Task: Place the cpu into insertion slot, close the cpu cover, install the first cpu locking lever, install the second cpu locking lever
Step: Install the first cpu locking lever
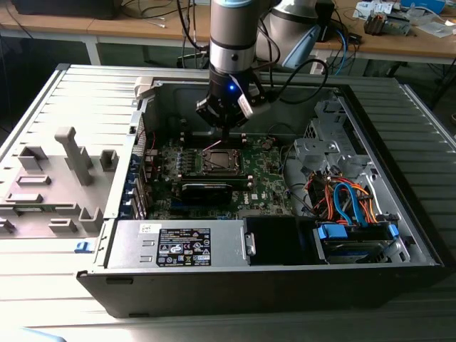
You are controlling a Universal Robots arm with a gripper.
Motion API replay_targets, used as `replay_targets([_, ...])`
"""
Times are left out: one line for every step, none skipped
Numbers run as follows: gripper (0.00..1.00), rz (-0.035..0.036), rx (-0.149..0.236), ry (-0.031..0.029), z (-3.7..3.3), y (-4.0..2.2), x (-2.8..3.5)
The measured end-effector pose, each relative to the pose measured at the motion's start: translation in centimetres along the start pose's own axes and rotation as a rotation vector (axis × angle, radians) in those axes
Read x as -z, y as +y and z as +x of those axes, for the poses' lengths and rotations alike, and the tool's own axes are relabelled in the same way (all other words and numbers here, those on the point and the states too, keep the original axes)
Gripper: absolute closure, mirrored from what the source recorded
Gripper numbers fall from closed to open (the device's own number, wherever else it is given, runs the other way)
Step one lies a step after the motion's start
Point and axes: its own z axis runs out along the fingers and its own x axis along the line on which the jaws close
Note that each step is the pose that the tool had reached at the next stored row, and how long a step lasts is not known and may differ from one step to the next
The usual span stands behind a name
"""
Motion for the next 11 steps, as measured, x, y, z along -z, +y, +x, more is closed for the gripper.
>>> replay_targets([0.89,0.0003,0.000,0.0000,0.00,0.00,-0.06])
replay_targets([0.89,0.0012,0.000,0.0002,0.00,0.04,-0.09])
replay_targets([0.89,0.0019,0.000,0.0002,0.00,0.09,-0.13])
replay_targets([0.89,0.0019,-0.001,0.0001,-0.01,0.18,-0.19])
replay_targets([0.89,0.0020,-0.002,0.0001,-0.01,0.24,-0.21])
replay_targets([0.89,0.0020,-0.004,0.0001,0.01,0.30,-0.23])
replay_targets([0.89,0.0020,-0.007,0.0000,0.05,0.37,-0.26])
replay_targets([0.89,0.0020,-0.008,0.0000,0.12,0.44,-0.29])
replay_targets([0.89,0.0019,-0.009,-0.0002,0.20,0.50,-0.33])
replay_targets([0.89,0.0018,-0.009,-0.0002,0.30,0.54,-0.37])
replay_targets([0.89,0.0020,-0.009,0.0000,0.42,0.57,-0.42])
